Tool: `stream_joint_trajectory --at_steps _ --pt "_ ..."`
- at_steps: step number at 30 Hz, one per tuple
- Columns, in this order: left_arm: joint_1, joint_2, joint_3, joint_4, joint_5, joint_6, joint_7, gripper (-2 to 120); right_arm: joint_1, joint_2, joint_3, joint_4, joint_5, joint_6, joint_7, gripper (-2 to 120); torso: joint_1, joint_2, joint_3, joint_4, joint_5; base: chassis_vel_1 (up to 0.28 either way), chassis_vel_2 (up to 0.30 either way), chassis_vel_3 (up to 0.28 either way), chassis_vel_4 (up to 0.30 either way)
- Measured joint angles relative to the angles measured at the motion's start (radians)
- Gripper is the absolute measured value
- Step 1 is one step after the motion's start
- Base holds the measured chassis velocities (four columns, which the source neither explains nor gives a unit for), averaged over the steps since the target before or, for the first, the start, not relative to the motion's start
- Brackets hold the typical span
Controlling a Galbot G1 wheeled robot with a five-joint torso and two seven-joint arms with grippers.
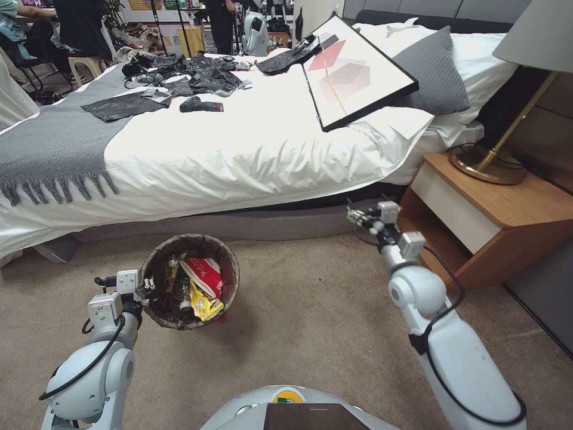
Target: Pick up the trash bin, then pick up the garbage from the floor and place it into the trash bin.
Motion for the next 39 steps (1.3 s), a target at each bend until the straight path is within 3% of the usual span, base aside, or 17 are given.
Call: stream_joint_trajectory --at_steps 6,14,39 --pt "0.014 -0.005 0.007 -0.001 0.001 -0.018 0.004 4 -0.117 0.093 0.099 0.016 -0.095 0.079 -0.008 100 0.0 0.0 0.0 0.0 -0.0006 0.0 0.0 0.0 0.0" --pt "0.031 -0.007 0.005 -0.001 -0.007 -0.042 0.004 4 -0.171 0.16 0.15 0.023 -0.188 0.161 0.0 100 0.0 0.0 0.0 0.0001 -0.0005 0.0 0.0 0.0 0.0" --pt "0.035 -0.008 0.008 -0.004 -0.044 -0.062 -0.013 4 -0.182 0.194 0.134 0.002 -0.241 0.199 0.0 100 0.0 0.0 0.0 0.0001 -0.0005 0.0 0.0 0.0 0.0"
